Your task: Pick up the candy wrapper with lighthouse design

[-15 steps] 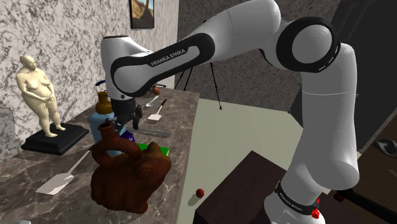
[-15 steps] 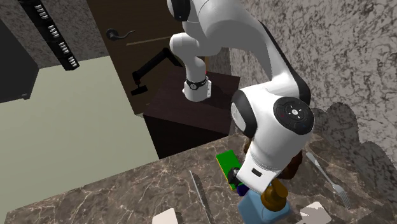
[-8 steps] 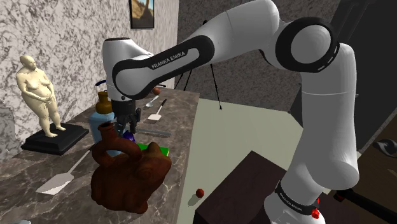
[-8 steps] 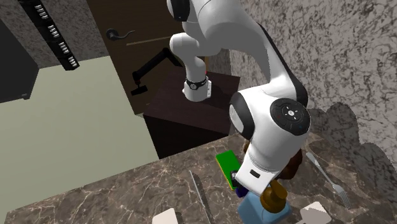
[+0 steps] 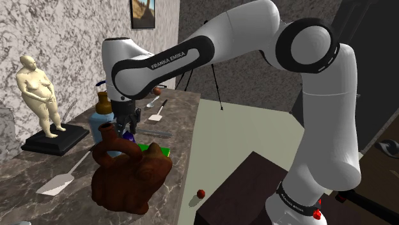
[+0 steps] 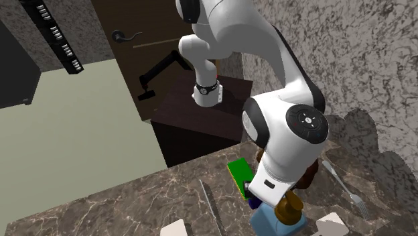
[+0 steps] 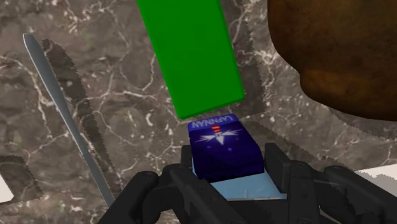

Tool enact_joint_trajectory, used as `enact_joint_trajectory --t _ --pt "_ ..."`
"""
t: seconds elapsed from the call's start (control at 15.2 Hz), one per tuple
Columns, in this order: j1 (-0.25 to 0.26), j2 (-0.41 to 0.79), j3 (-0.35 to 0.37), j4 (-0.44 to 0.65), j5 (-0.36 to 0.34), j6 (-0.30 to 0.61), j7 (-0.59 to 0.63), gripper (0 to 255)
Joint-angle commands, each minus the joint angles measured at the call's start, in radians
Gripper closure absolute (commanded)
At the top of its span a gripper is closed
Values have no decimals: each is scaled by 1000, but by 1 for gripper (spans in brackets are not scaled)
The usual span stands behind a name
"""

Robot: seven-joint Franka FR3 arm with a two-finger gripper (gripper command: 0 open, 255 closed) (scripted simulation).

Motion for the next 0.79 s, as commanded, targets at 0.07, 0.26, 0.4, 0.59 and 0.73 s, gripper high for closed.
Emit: enact_joint_trajectory --t 0.07,0.26,0.4,0.59,0.73 --pt "0 -9 4 -6 7 -24 -1 255" --pt "-1 -24 7 13 14 -58 -5 255" --pt "-2 -33 8 28 17 -81 -7 255" --pt "-3 -46 10 51 22 -116 -10 255" --pt "-3 -53 12 68 25 -140 -12 255"
